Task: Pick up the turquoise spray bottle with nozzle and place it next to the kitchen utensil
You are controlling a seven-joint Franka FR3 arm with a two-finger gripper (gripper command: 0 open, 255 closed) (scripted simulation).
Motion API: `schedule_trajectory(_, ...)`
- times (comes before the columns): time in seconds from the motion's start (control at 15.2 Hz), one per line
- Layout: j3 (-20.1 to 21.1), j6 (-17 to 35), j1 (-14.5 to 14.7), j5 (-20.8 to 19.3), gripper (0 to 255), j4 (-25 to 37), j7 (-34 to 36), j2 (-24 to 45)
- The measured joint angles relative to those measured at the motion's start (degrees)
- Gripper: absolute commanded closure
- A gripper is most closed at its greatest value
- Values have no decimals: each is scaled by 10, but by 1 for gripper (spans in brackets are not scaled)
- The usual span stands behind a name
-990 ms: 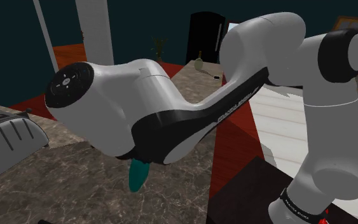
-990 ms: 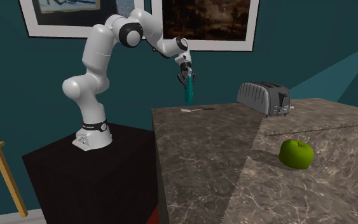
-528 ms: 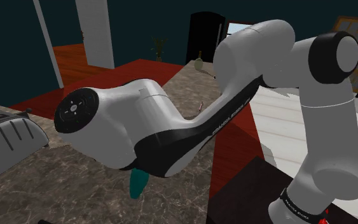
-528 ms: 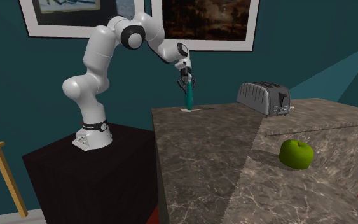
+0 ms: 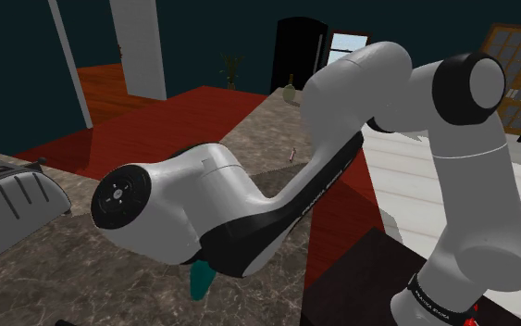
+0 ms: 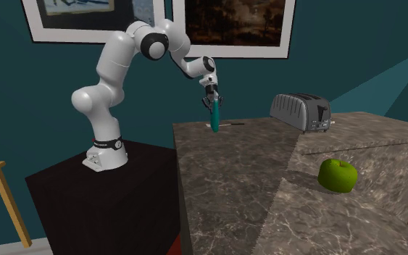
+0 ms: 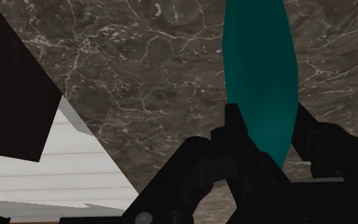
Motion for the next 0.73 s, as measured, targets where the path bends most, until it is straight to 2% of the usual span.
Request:
schedule_trajectory(0.33, -14, 19, 8, -18, 255, -11, 18, 21)
schedule_trajectory(0.73, -16, 21, 10, -20, 255, -11, 20, 24)
